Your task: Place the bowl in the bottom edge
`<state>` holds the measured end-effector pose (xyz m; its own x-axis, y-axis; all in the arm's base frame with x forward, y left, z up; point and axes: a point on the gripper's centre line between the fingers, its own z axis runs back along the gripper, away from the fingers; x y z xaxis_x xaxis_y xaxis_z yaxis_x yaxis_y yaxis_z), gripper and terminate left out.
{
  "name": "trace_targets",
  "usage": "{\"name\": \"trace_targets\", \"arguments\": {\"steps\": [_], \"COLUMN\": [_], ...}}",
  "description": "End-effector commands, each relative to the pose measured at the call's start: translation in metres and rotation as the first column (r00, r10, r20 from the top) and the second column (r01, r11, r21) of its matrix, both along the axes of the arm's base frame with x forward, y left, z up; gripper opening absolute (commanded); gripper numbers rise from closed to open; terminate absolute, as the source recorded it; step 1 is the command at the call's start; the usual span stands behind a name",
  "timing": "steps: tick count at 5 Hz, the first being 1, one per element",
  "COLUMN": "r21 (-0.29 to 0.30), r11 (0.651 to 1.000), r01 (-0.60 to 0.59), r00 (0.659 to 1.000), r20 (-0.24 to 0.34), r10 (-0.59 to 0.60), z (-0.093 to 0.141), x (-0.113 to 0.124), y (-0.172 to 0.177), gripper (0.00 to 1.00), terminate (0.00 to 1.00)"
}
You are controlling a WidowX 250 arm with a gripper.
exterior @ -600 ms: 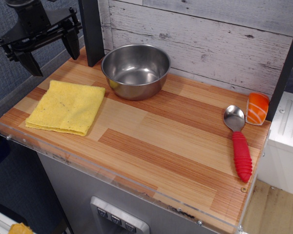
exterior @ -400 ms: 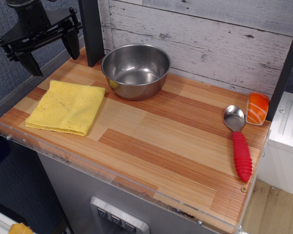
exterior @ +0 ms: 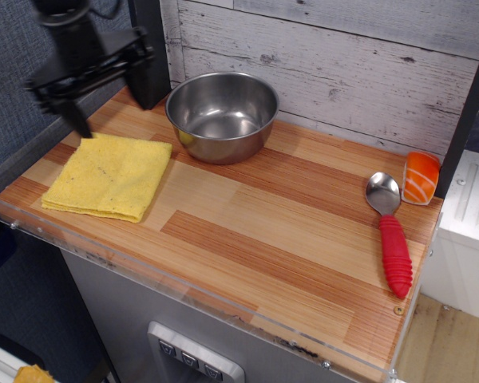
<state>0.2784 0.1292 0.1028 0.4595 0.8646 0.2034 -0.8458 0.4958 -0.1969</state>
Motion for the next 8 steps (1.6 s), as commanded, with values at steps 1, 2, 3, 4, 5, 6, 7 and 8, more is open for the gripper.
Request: {"name": "trace_targets", "arguments": {"steps": [1, 2, 3, 4, 5, 6, 7, 8], "r21": [-0.014, -0.024, -0.05, -0.072, -0.078, -0.052, -0.027, -0.009], "r11": [1.0, 1.0, 0.994, 0.987, 0.982, 0.98, 0.98, 0.978], "r01": [0.012, -0.011, -0.092, -0.146, -0.171, -0.192, -0.196, -0.21], "r00": [0.998, 0.998, 0.993, 0.988, 0.984, 0.98, 0.98, 0.978], "r20": [0.058, 0.069, 0.072, 0.048, 0.039, 0.033, 0.033, 0.014], "r10": [-0.011, 0.013, 0.096, 0.149, 0.174, 0.194, 0.197, 0.21], "z": [0.006, -0.005, -0.022, -0.034, -0.043, -0.053, -0.05, -0.048], "x": [0.043, 0.056, 0.061, 0.066, 0.073, 0.076, 0.074, 0.07], "y": [-0.018, -0.021, -0.02, -0.02, -0.022, -0.026, -0.027, -0.028], "gripper": [1.0, 1.0, 1.0, 1.0, 1.0, 0.0, 0.0, 0.0], "terminate": [0.0, 0.0, 0.0, 0.0, 0.0, 0.0, 0.0, 0.0]}}
